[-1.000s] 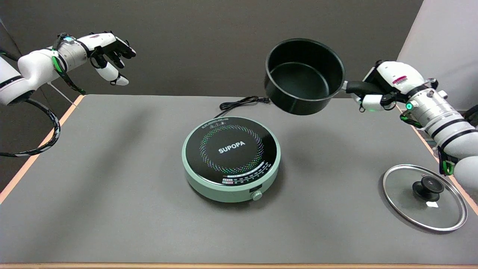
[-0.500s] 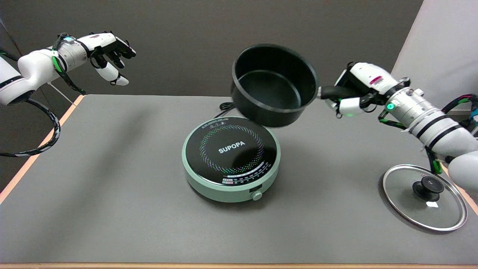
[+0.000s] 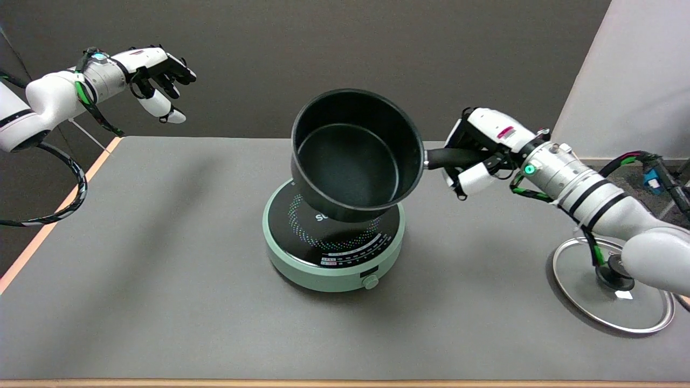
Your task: Place the pot onto the induction cooker.
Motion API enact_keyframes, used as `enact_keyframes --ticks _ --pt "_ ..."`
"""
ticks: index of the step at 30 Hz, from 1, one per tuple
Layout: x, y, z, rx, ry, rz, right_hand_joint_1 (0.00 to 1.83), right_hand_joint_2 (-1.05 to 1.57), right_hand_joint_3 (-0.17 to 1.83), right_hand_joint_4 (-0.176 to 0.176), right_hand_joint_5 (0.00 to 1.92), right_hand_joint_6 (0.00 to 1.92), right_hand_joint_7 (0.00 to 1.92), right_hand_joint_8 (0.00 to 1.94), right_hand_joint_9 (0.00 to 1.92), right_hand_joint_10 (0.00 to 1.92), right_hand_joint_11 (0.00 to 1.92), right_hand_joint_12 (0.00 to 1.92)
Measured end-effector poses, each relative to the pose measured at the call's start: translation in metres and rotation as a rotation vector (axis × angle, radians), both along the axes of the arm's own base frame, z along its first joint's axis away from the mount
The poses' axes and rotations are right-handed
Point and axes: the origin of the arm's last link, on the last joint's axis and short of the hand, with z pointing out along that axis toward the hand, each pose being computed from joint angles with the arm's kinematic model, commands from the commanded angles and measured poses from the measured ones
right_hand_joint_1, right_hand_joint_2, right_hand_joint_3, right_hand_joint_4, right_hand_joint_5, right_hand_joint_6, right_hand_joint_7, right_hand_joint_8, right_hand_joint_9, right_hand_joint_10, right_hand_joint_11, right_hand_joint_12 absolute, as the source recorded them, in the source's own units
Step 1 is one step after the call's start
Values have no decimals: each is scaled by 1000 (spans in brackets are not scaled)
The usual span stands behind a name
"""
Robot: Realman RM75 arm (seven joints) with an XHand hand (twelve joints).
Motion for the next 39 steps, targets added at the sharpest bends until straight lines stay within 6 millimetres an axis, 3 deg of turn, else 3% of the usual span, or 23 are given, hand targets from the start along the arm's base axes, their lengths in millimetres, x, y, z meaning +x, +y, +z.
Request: enact_keyframes --ticks 18,39 --pt "-7 -30 -29 83 -32 -64 1251 161 1833 -87 1354 1354 1354 1354 1354 1354 1354 1354" --pt "-15 -49 -36 128 -66 -148 1253 151 1833 -92 1363 1363 1363 1363 1363 1363 1363 1363"
